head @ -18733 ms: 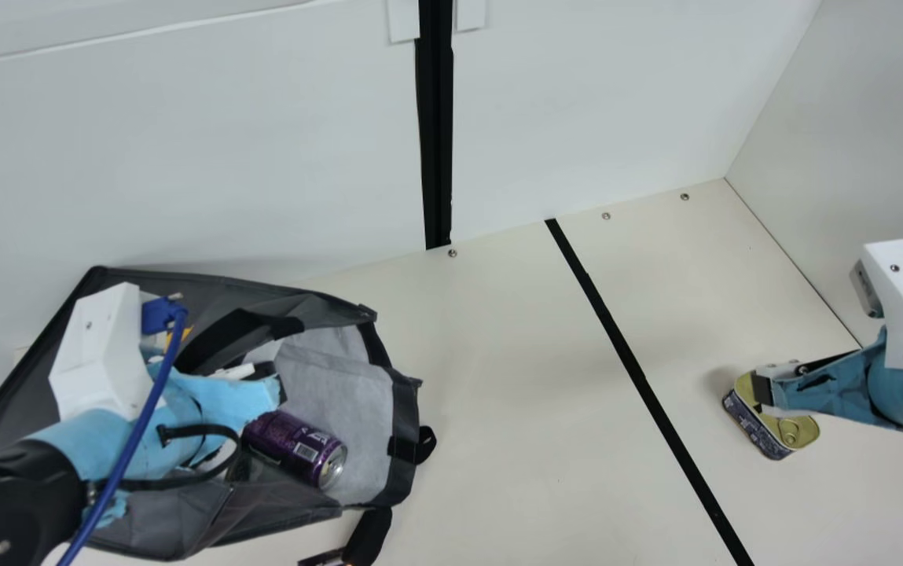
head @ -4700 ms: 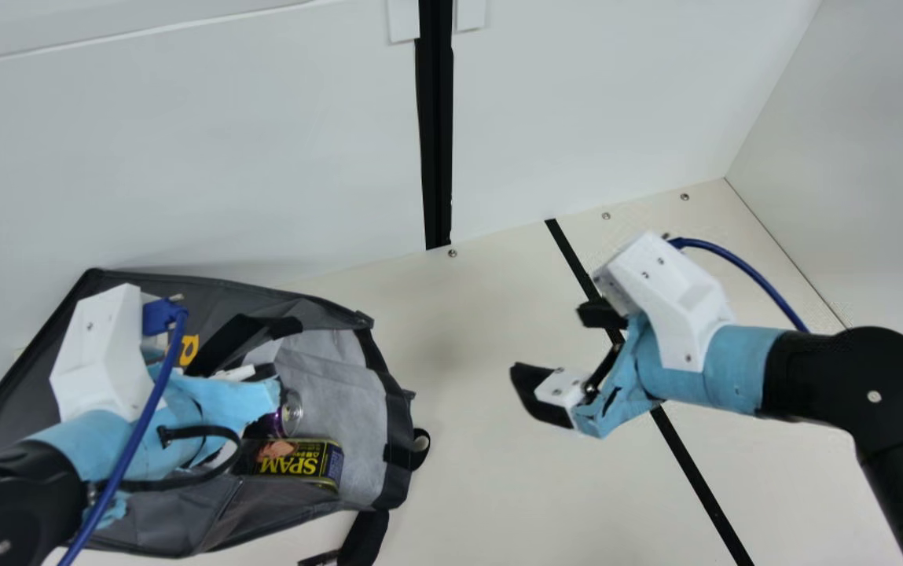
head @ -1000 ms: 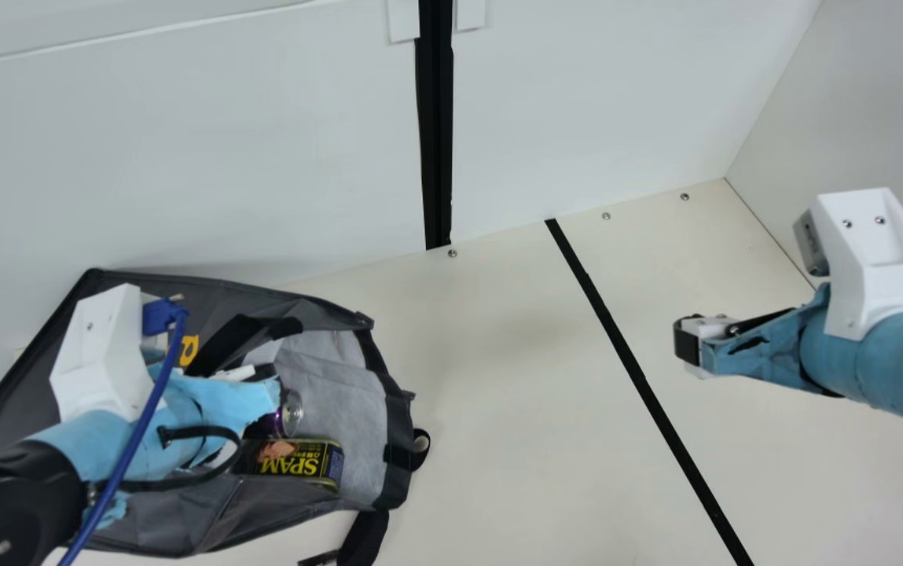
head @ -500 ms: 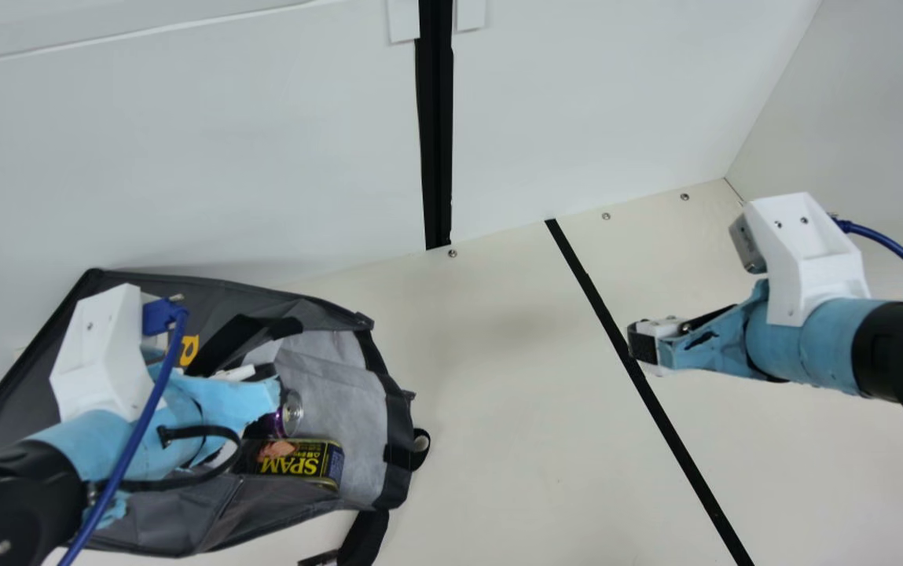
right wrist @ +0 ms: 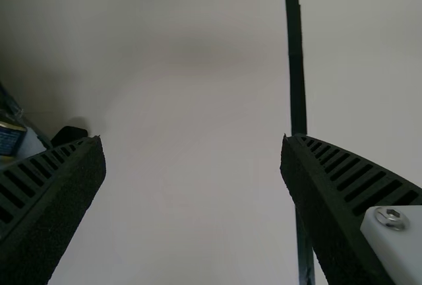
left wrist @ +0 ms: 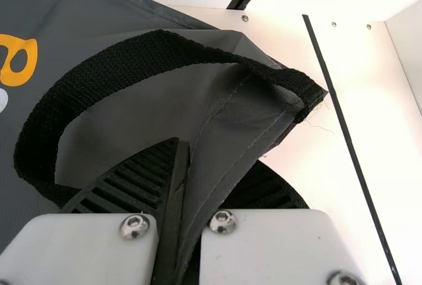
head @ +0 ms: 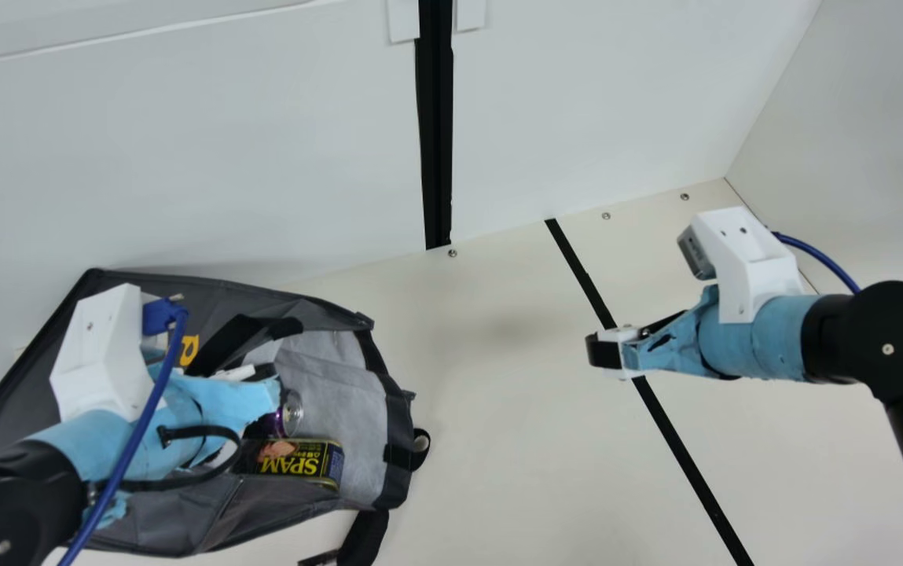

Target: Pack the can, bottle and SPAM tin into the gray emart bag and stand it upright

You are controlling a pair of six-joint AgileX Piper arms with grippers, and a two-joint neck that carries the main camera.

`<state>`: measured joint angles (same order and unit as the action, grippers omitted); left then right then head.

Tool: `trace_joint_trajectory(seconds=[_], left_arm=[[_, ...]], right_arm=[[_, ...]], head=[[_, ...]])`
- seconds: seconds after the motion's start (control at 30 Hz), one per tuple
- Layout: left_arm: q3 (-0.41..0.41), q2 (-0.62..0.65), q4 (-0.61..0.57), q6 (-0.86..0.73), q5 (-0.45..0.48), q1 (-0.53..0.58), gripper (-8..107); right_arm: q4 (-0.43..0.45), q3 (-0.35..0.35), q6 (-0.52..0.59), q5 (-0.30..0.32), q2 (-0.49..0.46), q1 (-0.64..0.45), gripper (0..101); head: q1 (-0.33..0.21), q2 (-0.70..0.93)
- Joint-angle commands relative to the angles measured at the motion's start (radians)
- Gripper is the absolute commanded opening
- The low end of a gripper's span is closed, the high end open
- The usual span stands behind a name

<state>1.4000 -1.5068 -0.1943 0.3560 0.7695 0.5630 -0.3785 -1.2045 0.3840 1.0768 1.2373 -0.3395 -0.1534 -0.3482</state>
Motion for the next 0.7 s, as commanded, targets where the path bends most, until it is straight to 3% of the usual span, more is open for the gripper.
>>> trace_joint_trajectory(seconds=[0.0,0.67], left_arm=[[0.000,0.000,0.000,0.000,0.000,0.000,-8],[0.000,0.000,0.000,0.000,0.000,0.000,-8]], right_arm=[[-0.029,0.007,0.021,-0.003,0.007,0.007,95],[-0.233,0.095,0.173,-0.062,0.107,0.102,95]], head=[[-0.021,-0.001],[-0.021,-0.001]])
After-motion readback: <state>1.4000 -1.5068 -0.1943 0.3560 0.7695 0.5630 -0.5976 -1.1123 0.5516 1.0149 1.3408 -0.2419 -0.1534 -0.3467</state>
